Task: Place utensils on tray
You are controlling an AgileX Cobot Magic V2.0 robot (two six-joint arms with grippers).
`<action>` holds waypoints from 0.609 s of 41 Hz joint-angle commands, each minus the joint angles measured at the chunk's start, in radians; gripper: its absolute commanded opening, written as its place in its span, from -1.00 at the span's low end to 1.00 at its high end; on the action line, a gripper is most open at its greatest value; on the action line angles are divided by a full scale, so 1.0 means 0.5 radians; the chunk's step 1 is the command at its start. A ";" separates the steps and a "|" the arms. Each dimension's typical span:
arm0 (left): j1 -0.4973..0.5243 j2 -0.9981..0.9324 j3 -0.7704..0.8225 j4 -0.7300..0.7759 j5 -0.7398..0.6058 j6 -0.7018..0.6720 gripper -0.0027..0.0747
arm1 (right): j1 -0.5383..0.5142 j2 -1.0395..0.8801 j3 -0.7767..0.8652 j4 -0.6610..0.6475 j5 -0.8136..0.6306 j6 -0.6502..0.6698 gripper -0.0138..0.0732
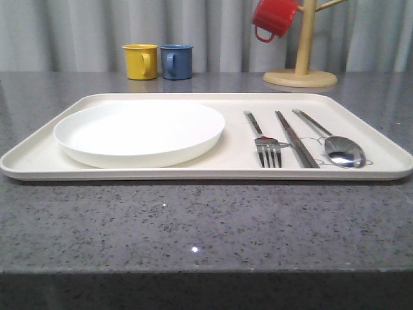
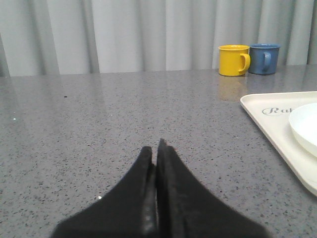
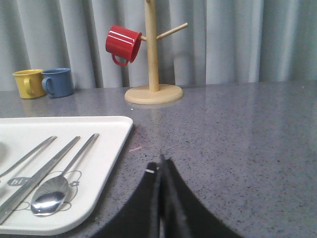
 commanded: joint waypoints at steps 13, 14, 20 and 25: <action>-0.014 -0.048 -0.005 -0.017 -0.174 -0.021 -0.98 | -0.015 -0.035 -0.002 0.029 -0.187 -0.077 -0.96; -0.014 -0.048 -0.005 -0.017 -0.174 -0.021 -0.98 | -0.015 -0.035 -0.002 0.029 -0.187 -0.077 -0.96; -0.014 -0.048 -0.005 -0.017 -0.174 -0.021 -0.98 | -0.015 -0.033 -0.002 0.029 -0.186 -0.077 -0.96; -0.014 -0.048 -0.005 -0.017 -0.174 -0.021 -0.98 | -0.015 -0.033 -0.002 0.029 -0.186 -0.077 -0.96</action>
